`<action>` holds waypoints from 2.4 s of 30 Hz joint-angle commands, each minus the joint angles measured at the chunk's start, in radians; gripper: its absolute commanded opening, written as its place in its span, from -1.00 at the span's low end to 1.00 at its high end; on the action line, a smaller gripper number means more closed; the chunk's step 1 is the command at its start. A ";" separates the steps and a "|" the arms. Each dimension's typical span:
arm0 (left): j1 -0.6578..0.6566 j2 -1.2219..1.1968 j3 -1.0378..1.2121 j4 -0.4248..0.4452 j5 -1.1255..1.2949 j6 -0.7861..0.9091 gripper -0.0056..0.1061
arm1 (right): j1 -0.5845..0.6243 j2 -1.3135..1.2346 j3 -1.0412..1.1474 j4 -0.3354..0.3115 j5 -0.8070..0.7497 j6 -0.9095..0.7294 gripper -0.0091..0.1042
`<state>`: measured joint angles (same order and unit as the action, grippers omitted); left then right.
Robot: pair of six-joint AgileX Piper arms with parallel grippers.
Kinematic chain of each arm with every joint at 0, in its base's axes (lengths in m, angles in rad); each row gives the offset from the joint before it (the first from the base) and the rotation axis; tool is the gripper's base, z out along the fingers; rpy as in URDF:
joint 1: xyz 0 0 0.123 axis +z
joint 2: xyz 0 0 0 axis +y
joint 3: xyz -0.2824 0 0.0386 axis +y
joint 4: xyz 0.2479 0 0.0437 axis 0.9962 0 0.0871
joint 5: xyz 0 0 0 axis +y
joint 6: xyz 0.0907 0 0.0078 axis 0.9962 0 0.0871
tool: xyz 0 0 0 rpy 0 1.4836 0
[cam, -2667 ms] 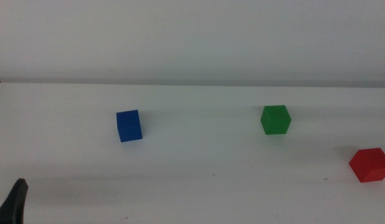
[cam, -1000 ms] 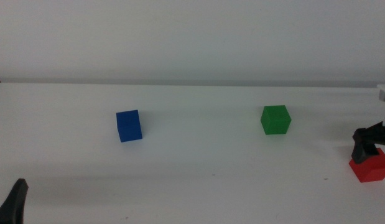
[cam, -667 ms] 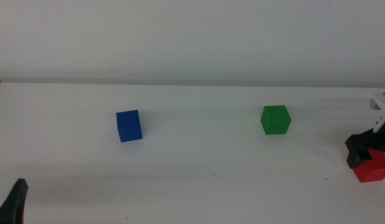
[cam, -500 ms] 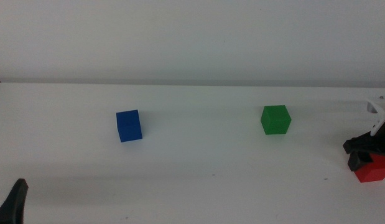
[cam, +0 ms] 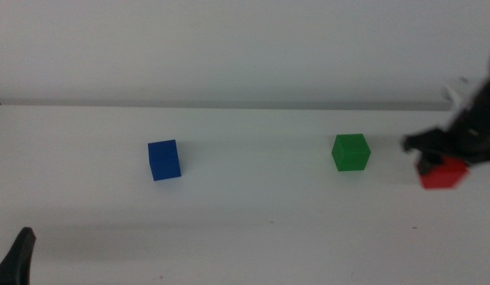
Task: Stack red cubes first, then green, then blue cubes in a specific spot.
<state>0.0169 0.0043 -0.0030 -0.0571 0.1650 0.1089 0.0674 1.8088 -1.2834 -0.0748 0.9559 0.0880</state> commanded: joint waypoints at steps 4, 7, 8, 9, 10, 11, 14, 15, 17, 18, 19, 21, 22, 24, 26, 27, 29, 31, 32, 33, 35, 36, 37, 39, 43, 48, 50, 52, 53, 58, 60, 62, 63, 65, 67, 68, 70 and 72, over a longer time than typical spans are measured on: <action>0.003 -0.041 0.039 -0.001 -0.016 -0.005 0.78 | 0.302 0.082 -0.155 -0.014 0.099 0.229 -0.66; 0.003 -0.041 0.039 -0.001 -0.016 -0.005 0.78 | 0.438 0.189 -0.246 0.006 0.130 0.280 -0.66; 0.003 -0.041 0.039 -0.001 -0.016 -0.005 0.78 | 0.474 0.225 -0.287 0.006 0.148 0.299 -0.66; 0.003 -0.041 0.039 -0.001 -0.016 -0.005 0.78 | 0.502 0.259 -0.330 0.006 0.165 0.321 -0.66; 0.003 -0.041 0.039 -0.001 -0.016 -0.005 0.78 | 0.526 0.284 -0.373 0.008 0.179 0.341 -0.66; 0.003 -0.041 0.039 -0.001 -0.016 -0.005 0.78 | 0.545 0.312 -0.412 0.008 0.193 0.360 -0.66; 0.003 -0.041 0.039 -0.001 -0.016 -0.005 0.78 | 0.583 0.372 -0.490 0.005 0.223 0.396 -0.66; 0.003 -0.041 0.039 -0.001 -0.016 -0.005 0.78 | 0.591 0.388 -0.505 0.005 0.230 0.406 -0.66; 0.003 -0.041 0.039 -0.001 -0.016 -0.005 0.78 | 0.600 0.409 -0.509 0.009 0.233 0.422 -0.66; 0.003 -0.041 0.039 -0.001 -0.016 -0.005 0.78 | 0.600 0.414 -0.509 0.016 0.233 0.423 -0.66; 0.003 -0.041 0.039 -0.001 -0.016 -0.005 0.78 | 0.600 0.418 -0.507 0.023 0.233 0.425 -0.66; 0.003 -0.041 0.039 -0.001 -0.016 -0.005 0.78 | 0.600 0.423 -0.507 0.017 0.230 0.436 -0.66; 0.003 -0.041 0.039 -0.001 -0.016 -0.005 0.78 | 0.600 0.423 -0.507 0.010 0.225 0.444 -0.66; 0.003 -0.041 0.039 -0.001 -0.016 -0.005 0.78 | 0.600 0.423 -0.507 -0.006 0.221 0.459 -0.66; 0.003 -0.041 0.039 -0.001 -0.016 -0.005 0.78 | 0.600 0.425 -0.507 -0.008 0.219 0.461 -0.66; 0.003 -0.041 0.039 -0.001 -0.016 -0.005 0.78 | 0.600 0.430 -0.507 -0.008 0.216 0.461 -0.66; 0.003 -0.041 0.039 -0.001 -0.016 -0.005 0.78 | 0.600 0.442 -0.507 -0.008 0.205 0.461 -0.66; 0.003 -0.041 0.039 -0.001 -0.016 -0.005 0.78 | 0.600 0.456 -0.507 -0.001 0.194 0.461 -0.66; 0.003 -0.041 0.039 -0.001 -0.016 -0.005 0.78 | 0.600 0.458 -0.507 0.001 0.191 0.461 -0.66; 0.003 -0.041 0.039 -0.001 -0.016 -0.005 0.78 | 0.600 0.462 -0.507 0.003 0.187 0.461 -0.66; 0.003 -0.041 0.039 -0.001 -0.016 -0.005 0.78 | 0.600 0.467 -0.507 0.003 0.185 0.466 -0.62; 0.003 -0.041 0.039 -0.001 -0.016 -0.005 0.78 | 0.600 0.467 -0.507 0.003 0.185 0.467 -0.60; 0.003 -0.041 0.039 -0.001 -0.016 -0.005 0.78 | 0.600 0.468 -0.507 0.003 0.185 0.473 -0.56; 0.003 -0.041 0.039 -0.001 -0.016 -0.005 0.78 | 0.600 0.468 -0.507 0.010 0.183 0.473 -0.48; 0.003 -0.041 0.039 -0.001 -0.016 -0.005 0.78 | 0.600 0.468 -0.509 0.029 0.177 0.473 0.07; 0.003 -0.041 0.039 -0.001 -0.016 -0.005 0.78 | 0.600 0.459 -0.567 0.082 0.220 0.431 0.81; 0.003 -0.041 0.039 -0.001 -0.016 -0.005 0.78 | 0.600 0.442 -0.608 0.081 0.260 0.416 0.81; 0.003 -0.041 0.039 -0.001 -0.016 -0.005 0.78 | 0.588 0.408 -0.662 0.067 0.314 0.380 0.81; 0.003 -0.041 0.039 -0.001 -0.016 -0.005 0.78 | 0.572 0.393 -0.687 0.052 0.343 0.361 0.81; 0.003 -0.041 0.039 -0.001 -0.016 -0.005 0.78 | 0.431 0.285 -0.759 -0.010 0.364 0.213 0.81; 0.003 -0.041 0.039 -0.001 -0.016 -0.005 0.78 | 0.347 0.261 -0.743 0.003 0.368 0.170 0.81; 0.003 -0.041 0.039 -0.001 -0.016 -0.005 0.78 | 0.250 0.230 -0.679 0.024 0.368 0.149 0.81; 0.003 -0.041 0.039 -0.001 -0.016 -0.005 0.78 | 0.206 0.211 -0.630 0.024 0.366 0.151 0.81; 0.003 -0.041 0.039 -0.001 -0.016 -0.005 0.78 | 0.140 0.187 -0.546 0.019 0.357 0.151 0.81; 0.003 -0.041 0.039 -0.001 -0.016 -0.005 0.78 | 0.099 0.190 -0.488 0.019 0.336 0.146 0.81; 0.003 -0.041 0.039 -0.001 -0.016 -0.005 0.78 | 0.092 0.200 -0.477 0.017 0.322 0.146 0.80; 0.003 -0.041 0.039 -0.001 -0.016 -0.005 0.78 | 0.092 0.230 -0.475 -0.001 0.292 0.146 0.80; 0.003 -0.041 0.039 -0.001 -0.016 -0.005 0.78 | 0.107 0.257 -0.486 -0.006 0.271 0.146 0.80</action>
<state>0.0169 0.0043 -0.0030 -0.0571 0.1650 0.1089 0.1627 2.0472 -1.7672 -0.0742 1.2268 0.2444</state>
